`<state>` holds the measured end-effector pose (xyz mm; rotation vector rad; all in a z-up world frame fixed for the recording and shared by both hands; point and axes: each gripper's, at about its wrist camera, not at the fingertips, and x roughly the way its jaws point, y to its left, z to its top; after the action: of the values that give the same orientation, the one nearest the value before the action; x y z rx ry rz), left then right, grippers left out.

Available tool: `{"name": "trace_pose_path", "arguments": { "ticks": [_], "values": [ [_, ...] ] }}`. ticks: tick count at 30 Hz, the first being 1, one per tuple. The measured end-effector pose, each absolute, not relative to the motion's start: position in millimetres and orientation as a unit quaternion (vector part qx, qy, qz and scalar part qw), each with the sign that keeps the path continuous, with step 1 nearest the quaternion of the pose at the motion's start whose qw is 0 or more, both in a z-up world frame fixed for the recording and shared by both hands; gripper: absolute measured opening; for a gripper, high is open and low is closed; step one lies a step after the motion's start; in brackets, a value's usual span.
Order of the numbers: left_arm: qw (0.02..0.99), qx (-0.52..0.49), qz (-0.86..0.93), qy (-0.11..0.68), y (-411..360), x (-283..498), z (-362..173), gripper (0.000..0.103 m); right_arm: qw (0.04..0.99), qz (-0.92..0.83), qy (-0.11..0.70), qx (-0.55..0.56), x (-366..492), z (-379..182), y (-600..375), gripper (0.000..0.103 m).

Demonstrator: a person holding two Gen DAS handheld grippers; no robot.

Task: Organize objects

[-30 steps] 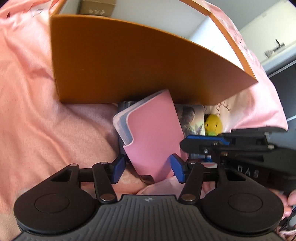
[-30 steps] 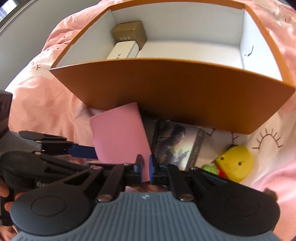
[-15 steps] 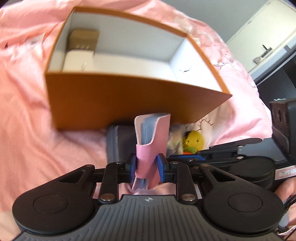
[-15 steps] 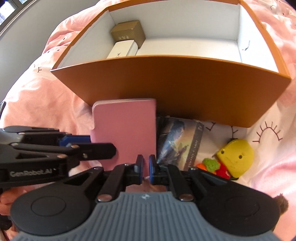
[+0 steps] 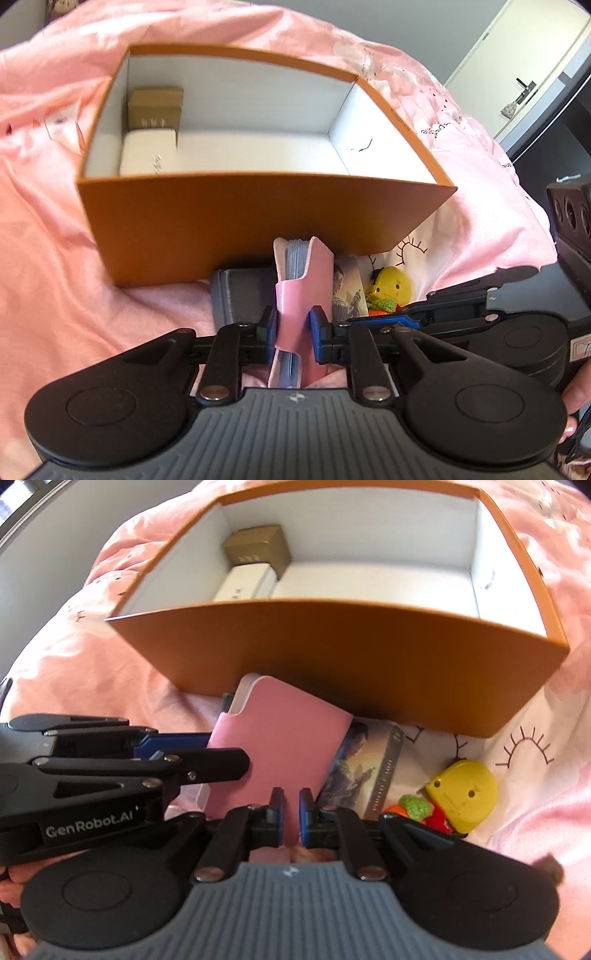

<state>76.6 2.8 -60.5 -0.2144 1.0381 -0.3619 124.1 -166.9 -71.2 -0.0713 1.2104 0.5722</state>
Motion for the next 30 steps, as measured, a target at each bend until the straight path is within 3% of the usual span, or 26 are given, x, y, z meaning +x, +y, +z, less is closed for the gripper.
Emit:
{"name": "trace_pose_path", "arguments": {
  "ticks": [11, 21, 25, 30],
  "values": [
    [0.867, -0.116, -0.136, 0.465, 38.3, 43.1, -22.2, 0.018, 0.764, 0.331, 0.542, -0.113, 72.1, -34.8, -155.0, 0.012],
    [0.876, -0.105, -0.088, 0.463, 59.6, 18.7, -10.3, 0.017, 0.728, 0.341, 0.58, -0.131, 31.9, -24.6, -179.3, 0.012],
    [0.88, -0.094, -0.077, 0.459, 61.3, 14.5, -9.3, 0.017, 0.698, 0.347, 0.617, -0.108, 26.7, -38.1, -180.8, 0.024],
    [0.884, -0.087, -0.077, 0.453, 61.5, 8.9, -6.7, 0.017, 0.687, 0.35, 0.628, -0.103, 25.0, -50.2, -174.0, 0.03]
  ]
}}
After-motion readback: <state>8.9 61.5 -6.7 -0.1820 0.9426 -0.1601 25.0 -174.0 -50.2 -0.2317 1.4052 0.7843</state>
